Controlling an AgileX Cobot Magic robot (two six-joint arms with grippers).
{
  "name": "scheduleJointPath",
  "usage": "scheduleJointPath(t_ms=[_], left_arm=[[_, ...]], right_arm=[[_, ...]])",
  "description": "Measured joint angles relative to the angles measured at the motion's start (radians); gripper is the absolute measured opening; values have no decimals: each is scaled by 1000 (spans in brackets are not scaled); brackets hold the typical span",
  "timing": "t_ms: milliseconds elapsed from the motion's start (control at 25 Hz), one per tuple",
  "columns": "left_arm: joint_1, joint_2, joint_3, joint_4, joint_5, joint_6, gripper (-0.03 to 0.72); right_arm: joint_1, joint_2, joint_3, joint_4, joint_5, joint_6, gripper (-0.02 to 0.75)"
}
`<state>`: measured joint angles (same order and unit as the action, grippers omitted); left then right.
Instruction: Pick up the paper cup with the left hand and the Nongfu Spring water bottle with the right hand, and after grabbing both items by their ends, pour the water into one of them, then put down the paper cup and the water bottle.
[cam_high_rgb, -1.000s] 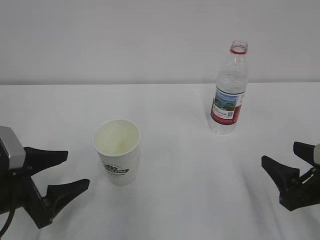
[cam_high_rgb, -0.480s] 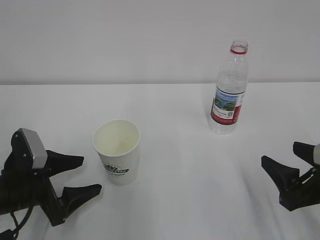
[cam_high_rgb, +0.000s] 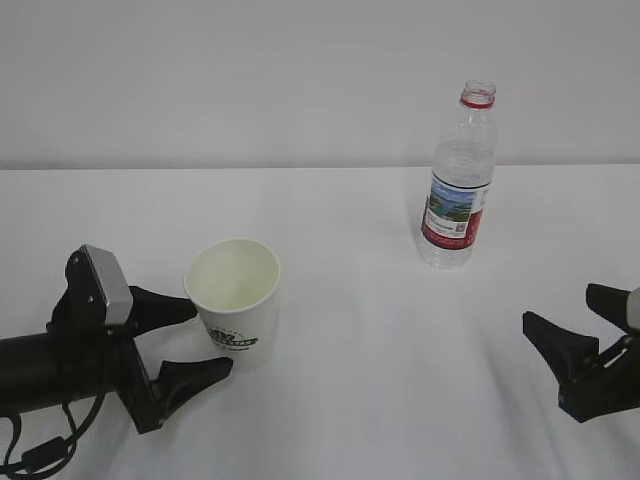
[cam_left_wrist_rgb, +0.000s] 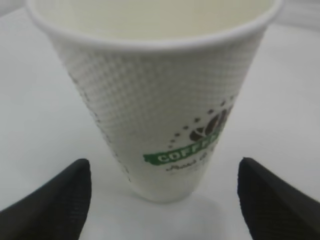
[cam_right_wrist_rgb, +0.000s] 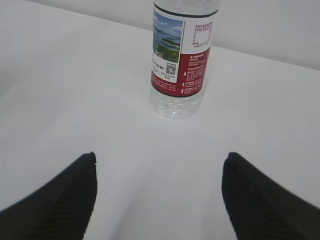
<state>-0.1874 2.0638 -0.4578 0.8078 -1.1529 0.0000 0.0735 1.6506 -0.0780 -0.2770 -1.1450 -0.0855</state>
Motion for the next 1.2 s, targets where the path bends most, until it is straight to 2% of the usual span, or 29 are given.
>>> scheduleJointPath(t_ms=[440, 640, 840, 1200], left_arm=[[-24, 2, -35, -17, 0, 0, 692], [-72, 3, -59, -23, 12, 0, 692], [-121, 4, -81, -97, 45, 0, 692], [-167, 4, -148, -127, 149, -7, 692]], right_arm=[[0, 0, 0, 0, 0, 0, 587], [0, 0, 0, 0, -1, 0, 587], [0, 0, 0, 0, -1, 0, 588], [0, 0, 0, 0, -1, 0, 588]])
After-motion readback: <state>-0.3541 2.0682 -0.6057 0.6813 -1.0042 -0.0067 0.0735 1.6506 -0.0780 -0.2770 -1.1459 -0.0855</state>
